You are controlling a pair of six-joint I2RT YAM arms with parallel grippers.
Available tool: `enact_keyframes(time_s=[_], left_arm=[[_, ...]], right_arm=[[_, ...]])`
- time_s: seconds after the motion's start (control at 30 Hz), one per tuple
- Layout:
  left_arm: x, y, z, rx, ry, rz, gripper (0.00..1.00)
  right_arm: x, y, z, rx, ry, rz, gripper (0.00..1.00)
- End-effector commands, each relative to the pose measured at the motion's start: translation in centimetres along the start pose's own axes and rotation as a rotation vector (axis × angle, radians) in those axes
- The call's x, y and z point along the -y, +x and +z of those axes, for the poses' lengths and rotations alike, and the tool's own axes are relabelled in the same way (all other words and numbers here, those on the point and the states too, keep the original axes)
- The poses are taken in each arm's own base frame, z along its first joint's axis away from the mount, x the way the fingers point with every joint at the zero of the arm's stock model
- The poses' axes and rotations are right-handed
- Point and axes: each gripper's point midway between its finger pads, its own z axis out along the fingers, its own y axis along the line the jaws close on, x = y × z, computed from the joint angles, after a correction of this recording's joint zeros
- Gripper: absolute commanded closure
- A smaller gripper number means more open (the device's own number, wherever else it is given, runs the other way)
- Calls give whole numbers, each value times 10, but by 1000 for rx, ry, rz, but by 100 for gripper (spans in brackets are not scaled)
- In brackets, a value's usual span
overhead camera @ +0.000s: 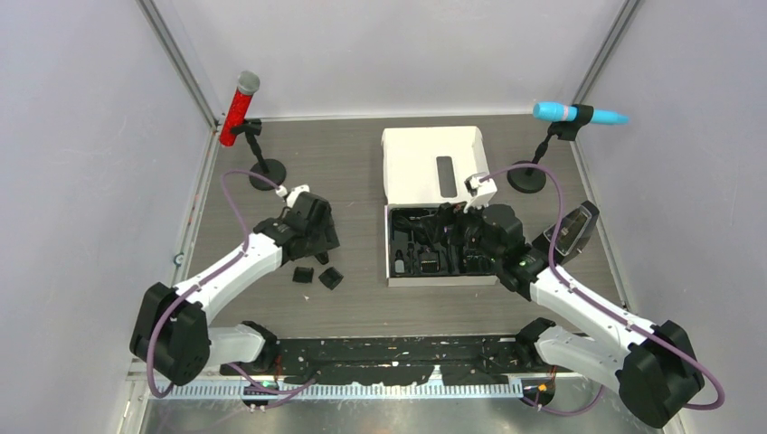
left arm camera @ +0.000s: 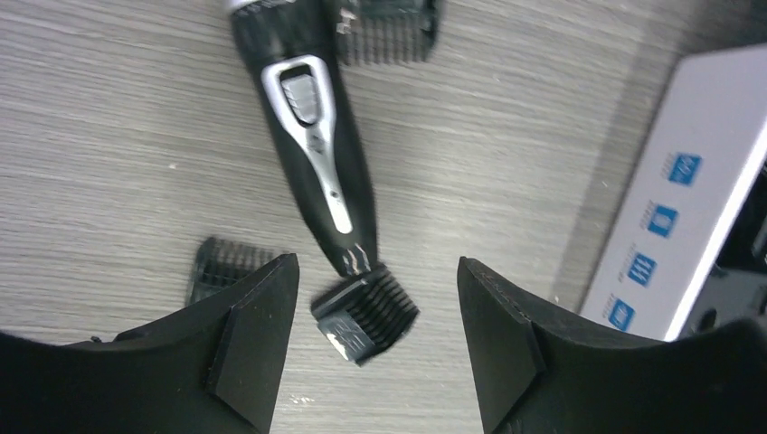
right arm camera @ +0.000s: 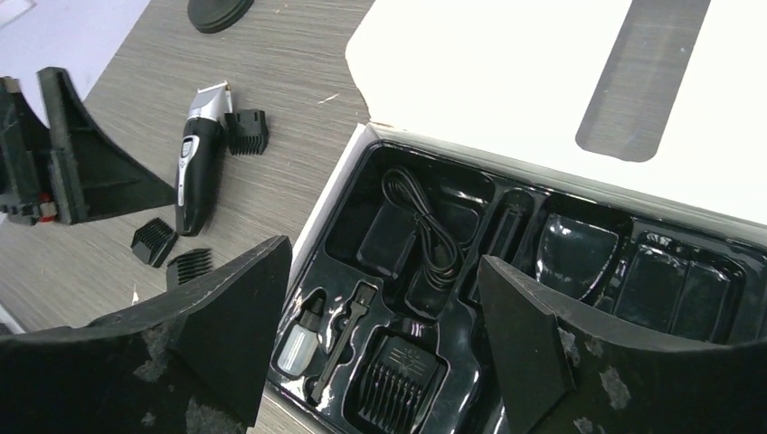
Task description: Sort the hair-cutting tools
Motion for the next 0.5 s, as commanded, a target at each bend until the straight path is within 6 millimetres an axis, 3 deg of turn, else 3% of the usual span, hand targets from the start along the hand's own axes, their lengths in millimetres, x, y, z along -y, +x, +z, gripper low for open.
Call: enact_keyframes(time_s=[0.0, 0.47], left_arm=[[-24, -5, 14, 3, -89, -53, 32], [-32, 1, 53, -92, -194, -52, 31]], right_arm=[[-16, -22, 1, 79, -72, -8, 14], [-20, -14, 5, 56, -103, -4, 14]])
